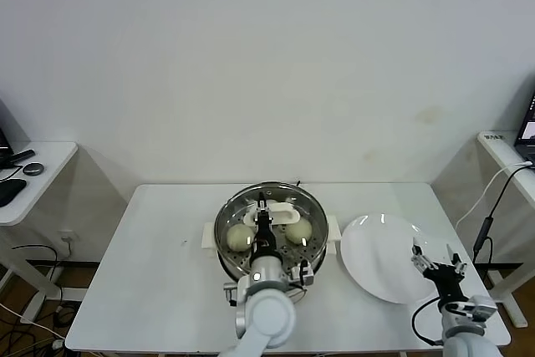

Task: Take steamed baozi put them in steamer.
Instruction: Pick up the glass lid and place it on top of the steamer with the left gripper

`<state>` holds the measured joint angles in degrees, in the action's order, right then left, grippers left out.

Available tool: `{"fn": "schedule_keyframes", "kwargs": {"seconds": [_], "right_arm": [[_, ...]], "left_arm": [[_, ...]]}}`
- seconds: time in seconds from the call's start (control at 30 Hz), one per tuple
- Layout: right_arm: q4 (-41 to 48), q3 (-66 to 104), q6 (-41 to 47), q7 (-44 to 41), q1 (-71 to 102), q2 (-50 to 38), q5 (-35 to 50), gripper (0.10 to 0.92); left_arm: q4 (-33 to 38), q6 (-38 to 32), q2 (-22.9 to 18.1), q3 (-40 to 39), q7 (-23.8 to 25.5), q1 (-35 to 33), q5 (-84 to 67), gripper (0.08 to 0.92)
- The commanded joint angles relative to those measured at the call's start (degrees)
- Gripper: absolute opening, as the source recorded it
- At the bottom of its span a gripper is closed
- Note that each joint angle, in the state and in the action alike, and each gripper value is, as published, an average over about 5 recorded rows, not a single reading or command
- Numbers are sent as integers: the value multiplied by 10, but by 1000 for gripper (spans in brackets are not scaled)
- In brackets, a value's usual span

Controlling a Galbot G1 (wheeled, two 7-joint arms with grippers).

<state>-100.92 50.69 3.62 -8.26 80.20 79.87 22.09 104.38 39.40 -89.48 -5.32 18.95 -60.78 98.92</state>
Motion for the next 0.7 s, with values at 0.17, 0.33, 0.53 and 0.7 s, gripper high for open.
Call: {"fn": "schedule_keyframes", "kwargs": {"seconds": [0.17,0.33,0.53,0.7], "right_arm": [[-1,-3,-1,1,0,4,-4,823],[-4,-4,-1,1,2,6,-5,823],[-5,-5,1,2,3,6,-4,823],[-6,-5,1,2,3,9,-5,823]], "left_arm": [[8,0,3,0,6,-12,6,174],[6,-1,5,-1,11,-13,3,174],[15,-15,13,-1,11,-13,-14,177],[31,-21,21,-4,9,-17,-25,257]]}}
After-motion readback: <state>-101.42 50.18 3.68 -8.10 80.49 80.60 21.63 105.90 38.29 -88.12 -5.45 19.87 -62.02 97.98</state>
